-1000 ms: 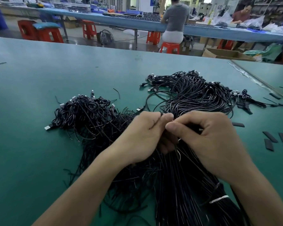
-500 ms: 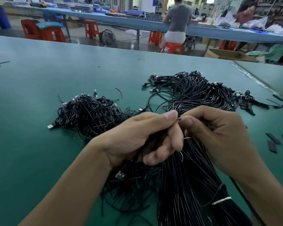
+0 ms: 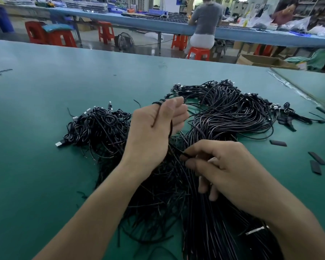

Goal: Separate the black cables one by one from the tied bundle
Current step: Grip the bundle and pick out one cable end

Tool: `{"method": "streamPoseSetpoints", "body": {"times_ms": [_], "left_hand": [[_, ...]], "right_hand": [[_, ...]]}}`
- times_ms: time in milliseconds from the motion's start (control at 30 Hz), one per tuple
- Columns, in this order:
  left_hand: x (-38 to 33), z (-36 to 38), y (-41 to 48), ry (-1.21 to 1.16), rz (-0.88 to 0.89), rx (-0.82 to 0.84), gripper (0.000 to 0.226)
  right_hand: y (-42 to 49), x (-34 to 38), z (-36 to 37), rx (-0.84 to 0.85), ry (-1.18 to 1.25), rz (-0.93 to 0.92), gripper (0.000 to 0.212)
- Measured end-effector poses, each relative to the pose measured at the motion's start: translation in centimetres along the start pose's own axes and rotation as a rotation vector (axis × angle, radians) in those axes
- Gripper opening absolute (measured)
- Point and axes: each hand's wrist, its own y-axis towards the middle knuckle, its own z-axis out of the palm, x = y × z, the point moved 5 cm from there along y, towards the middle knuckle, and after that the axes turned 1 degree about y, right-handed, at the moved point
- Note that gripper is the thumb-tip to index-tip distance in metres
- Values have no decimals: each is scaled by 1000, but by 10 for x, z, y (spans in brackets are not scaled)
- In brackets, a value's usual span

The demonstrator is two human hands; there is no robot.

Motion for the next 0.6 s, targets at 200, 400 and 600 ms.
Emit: {"method": "streamPoseSetpoints", "body": {"times_ms": [200, 400, 600], "left_hand": [[5, 15, -10, 500, -53, 299, 35], [8, 30, -25, 386, -306, 574, 56], [-7, 27, -24, -247, -460, 608, 45]], "right_hand": [[-4, 10, -27, -219, -274, -149, 8], [-11, 13, -41, -427, -201, -205, 31], [-1, 4, -31, -411, -44, -133, 27]]}}
